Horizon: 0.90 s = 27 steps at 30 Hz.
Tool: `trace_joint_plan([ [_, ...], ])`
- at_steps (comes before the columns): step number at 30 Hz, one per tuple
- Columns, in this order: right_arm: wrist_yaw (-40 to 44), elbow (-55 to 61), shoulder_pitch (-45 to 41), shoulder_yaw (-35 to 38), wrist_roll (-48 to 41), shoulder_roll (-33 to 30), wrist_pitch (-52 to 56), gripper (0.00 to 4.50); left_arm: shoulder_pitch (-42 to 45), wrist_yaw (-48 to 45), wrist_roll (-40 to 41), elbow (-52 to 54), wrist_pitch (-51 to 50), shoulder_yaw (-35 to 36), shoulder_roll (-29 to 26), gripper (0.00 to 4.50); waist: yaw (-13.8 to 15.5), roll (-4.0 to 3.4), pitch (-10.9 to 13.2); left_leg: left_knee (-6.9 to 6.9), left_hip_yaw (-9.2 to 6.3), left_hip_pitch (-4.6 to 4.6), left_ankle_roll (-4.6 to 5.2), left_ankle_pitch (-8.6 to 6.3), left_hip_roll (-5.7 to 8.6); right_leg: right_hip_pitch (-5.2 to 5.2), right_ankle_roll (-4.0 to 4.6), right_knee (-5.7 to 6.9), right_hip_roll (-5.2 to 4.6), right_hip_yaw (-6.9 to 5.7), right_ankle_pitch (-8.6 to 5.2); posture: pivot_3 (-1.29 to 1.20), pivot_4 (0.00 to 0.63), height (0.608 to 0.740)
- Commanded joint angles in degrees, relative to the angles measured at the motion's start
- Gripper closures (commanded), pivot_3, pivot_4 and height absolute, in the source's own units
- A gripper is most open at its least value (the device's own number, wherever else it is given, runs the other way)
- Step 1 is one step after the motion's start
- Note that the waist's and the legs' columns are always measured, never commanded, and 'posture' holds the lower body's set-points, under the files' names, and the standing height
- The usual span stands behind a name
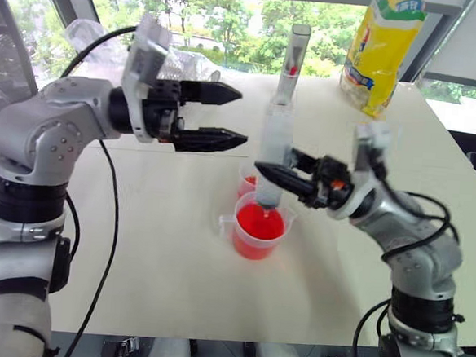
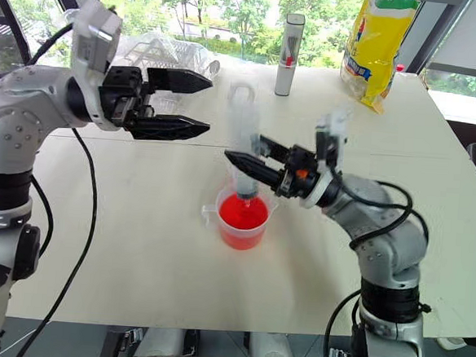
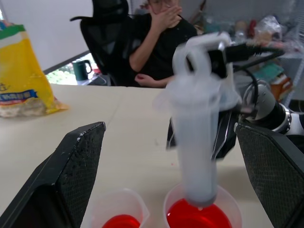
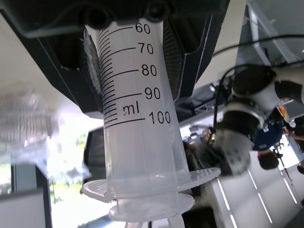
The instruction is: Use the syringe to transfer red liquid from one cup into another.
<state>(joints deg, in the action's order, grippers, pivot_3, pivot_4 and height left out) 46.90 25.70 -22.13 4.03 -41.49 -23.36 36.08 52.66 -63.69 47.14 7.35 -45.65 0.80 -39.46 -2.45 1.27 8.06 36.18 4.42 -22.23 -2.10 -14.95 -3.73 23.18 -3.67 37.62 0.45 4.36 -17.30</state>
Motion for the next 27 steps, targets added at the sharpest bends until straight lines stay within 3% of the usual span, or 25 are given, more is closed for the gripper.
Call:
trace_joint_plan([
  [1,1.5,-0.2,1.1,-2.2,3.5,0.3,-6.4,3.13,2.2,-0.8,-0.3,0.5,0.6,-0.5,1.2,0.0,-0.1,0.0,0.0,0.01,0.01,0.0,0.0,0.0,0.0,0.0,0.0,0.01,0.0,0.0,0.0,0.0,0.15,0.74],
  [10,2.8,-4.3,3.2,-6.4,9.0,0.2,-13.5,3.13,1.3,-1.4,-3.0,0.8,1.4,-3.1,4.1,0.0,0.0,0.0,0.0,0.01,-0.01,0.03,0.0,0.0,0.0,0.0,0.0,0.04,0.03,0.02,0.0,0.0,0.15,0.74],
  [23,2.6,-5.1,2.8,-6.7,9.6,-0.1,-14.7,3.13,-1.7,0.7,-5.6,1.1,0.6,-4.5,5.7,0.0,0.0,0.0,0.0,0.04,-0.01,0.04,0.0,0.0,-0.01,-0.01,0.0,0.05,0.02,0.04,0.0,0.0,0.15,0.74],
  [26,2.7,-5.1,2.8,-6.7,9.6,-0.2,-14.7,3.13,-1.7,1.4,-5.0,1.4,-0.4,-3.9,6.4,0.8,0.0,0.0,0.0,0.04,-0.02,0.03,0.0,0.0,-0.01,-0.01,0.0,0.06,0.03,0.05,0.0,0.0,0.15,0.74],
  [27,2.7,-5.1,2.7,-6.7,9.6,-0.3,-14.7,3.13,-1.8,1.7,-4.9,1.6,-0.8,-3.8,6.7,1.28,0.0,0.0,0.0,0.04,-0.02,0.03,0.0,0.0,-0.01,-0.01,0.0,0.06,0.02,0.06,0.0,0.0,0.15,0.74],
])
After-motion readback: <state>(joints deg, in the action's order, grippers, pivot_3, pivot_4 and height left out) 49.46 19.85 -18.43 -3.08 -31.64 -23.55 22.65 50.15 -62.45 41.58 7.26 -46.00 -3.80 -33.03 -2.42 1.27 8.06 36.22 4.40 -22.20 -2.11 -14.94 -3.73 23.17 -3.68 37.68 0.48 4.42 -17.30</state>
